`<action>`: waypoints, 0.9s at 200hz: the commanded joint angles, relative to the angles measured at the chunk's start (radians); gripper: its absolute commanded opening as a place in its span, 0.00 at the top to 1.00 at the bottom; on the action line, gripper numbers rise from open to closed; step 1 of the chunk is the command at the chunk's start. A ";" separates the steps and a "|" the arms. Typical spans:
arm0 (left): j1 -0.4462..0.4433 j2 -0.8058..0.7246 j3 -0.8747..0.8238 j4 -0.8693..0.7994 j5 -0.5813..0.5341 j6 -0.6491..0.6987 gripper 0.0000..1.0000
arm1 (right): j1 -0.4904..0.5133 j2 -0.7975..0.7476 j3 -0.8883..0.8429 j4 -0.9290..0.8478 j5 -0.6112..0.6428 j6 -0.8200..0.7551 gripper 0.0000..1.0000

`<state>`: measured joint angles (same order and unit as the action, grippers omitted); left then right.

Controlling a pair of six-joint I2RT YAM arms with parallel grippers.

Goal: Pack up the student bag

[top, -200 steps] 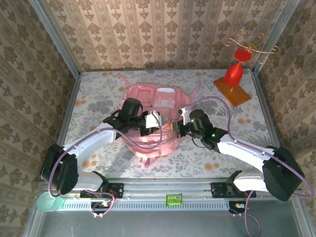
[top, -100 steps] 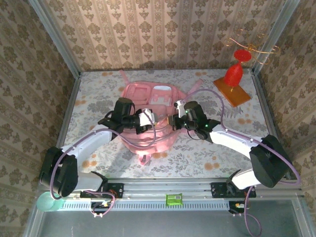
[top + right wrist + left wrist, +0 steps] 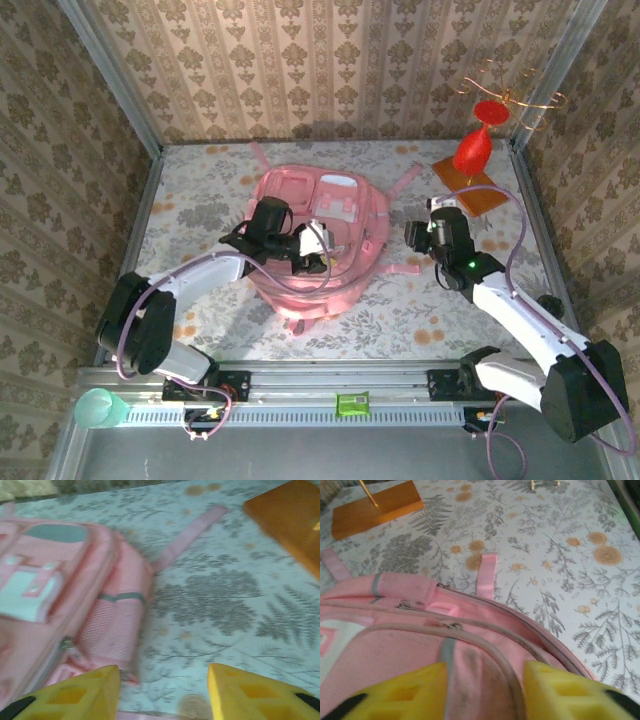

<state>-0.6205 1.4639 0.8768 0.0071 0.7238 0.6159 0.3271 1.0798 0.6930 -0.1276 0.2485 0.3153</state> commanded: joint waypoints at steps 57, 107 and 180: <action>0.288 -0.186 -0.162 0.325 -0.621 -0.572 0.15 | -0.056 -0.024 -0.084 0.084 0.446 -0.107 0.00; 0.413 -0.163 -0.245 0.378 -0.959 -0.513 0.00 | -0.154 0.105 -0.250 0.448 0.358 -0.215 0.00; 0.472 -0.028 -0.246 0.441 -1.011 -0.494 0.00 | -0.264 0.222 -0.322 0.817 0.070 -0.235 0.00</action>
<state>-0.1589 1.4563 0.6331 0.4042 -0.2508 0.1158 0.0868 1.2720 0.3744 0.5144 0.4263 0.0879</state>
